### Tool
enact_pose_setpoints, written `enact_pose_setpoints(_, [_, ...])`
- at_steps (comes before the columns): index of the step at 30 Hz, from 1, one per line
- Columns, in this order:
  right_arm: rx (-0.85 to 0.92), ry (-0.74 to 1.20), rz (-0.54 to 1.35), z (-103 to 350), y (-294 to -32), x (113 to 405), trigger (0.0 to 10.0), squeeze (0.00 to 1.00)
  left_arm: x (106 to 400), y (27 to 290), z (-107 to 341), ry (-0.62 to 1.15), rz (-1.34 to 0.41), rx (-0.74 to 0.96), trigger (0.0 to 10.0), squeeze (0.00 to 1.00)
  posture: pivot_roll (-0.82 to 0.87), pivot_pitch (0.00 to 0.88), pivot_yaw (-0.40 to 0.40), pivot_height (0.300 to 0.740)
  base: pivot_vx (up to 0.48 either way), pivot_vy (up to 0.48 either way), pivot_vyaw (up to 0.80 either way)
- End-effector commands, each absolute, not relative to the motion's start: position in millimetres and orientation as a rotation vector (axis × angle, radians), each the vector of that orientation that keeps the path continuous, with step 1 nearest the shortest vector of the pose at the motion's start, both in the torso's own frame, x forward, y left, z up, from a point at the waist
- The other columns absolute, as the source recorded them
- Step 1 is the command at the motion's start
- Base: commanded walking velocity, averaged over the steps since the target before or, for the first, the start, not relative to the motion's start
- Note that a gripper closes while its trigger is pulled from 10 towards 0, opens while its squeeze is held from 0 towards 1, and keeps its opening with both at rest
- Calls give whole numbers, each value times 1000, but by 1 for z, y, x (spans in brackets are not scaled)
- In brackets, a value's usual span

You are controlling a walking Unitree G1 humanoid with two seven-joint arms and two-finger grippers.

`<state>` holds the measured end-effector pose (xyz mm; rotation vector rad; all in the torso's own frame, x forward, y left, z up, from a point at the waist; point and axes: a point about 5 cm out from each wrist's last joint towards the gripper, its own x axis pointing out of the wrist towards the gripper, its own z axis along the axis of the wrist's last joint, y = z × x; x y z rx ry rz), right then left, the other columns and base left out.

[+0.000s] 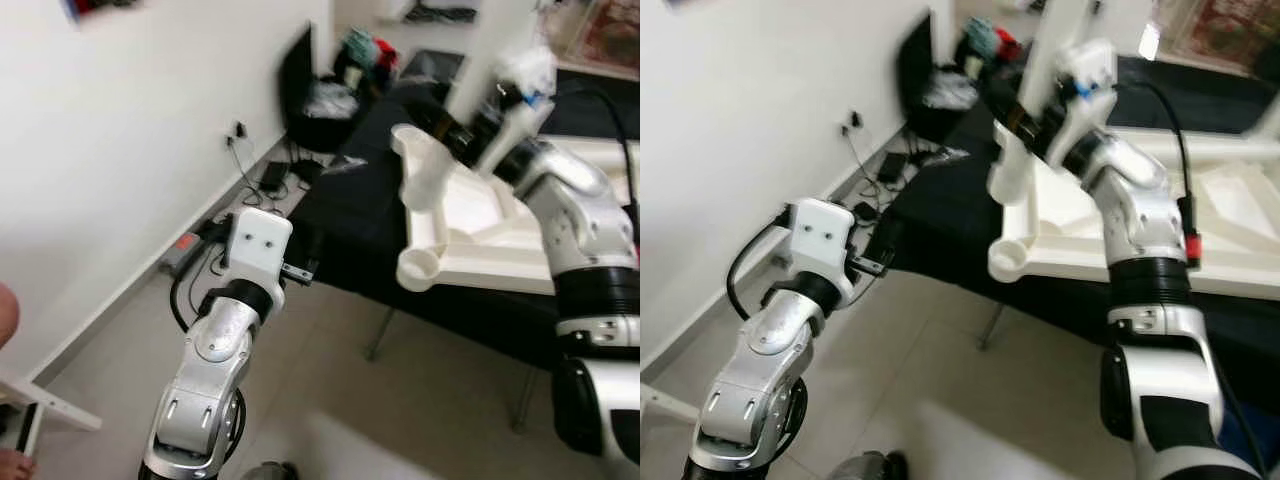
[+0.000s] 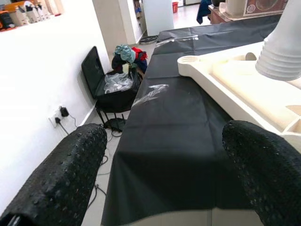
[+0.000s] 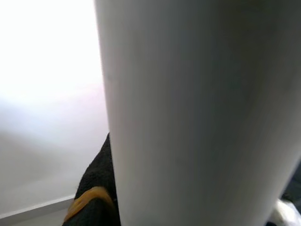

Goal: Building children table

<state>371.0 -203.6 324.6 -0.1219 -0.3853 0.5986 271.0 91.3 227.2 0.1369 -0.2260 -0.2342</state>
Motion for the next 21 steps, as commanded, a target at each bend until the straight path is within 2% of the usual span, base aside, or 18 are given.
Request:
enact_pose_setpoints(1, [-118, -399, 628, 326, -198, 370, 10000, 0, 273, 97, 220, -188, -205, 144, 10000, 0, 152, 217, -16, 740, 0, 0, 0])
enact_pose_setpoints(11, [-84, -452, 588, 342, -203, 372, 10000, 0, 271, 97, 218, -180, -208, 133, 10000, 0, 153, 223, -18, 740, 0, 0, 0])
enact_pose_setpoints(17, [-53, -412, 756, 339, -201, 363, 10000, 0, 269, 95, 218, -176, -218, 131, 10000, 0, 155, 235, -13, 740, 0, 0, 0])
enact_pose_setpoints(21, [-63, -407, 793, 339, -200, 361, 10000, 0, 268, 95, 218, -173, -223, 123, 10000, 0, 156, 236, -16, 740, 0, 0, 0])
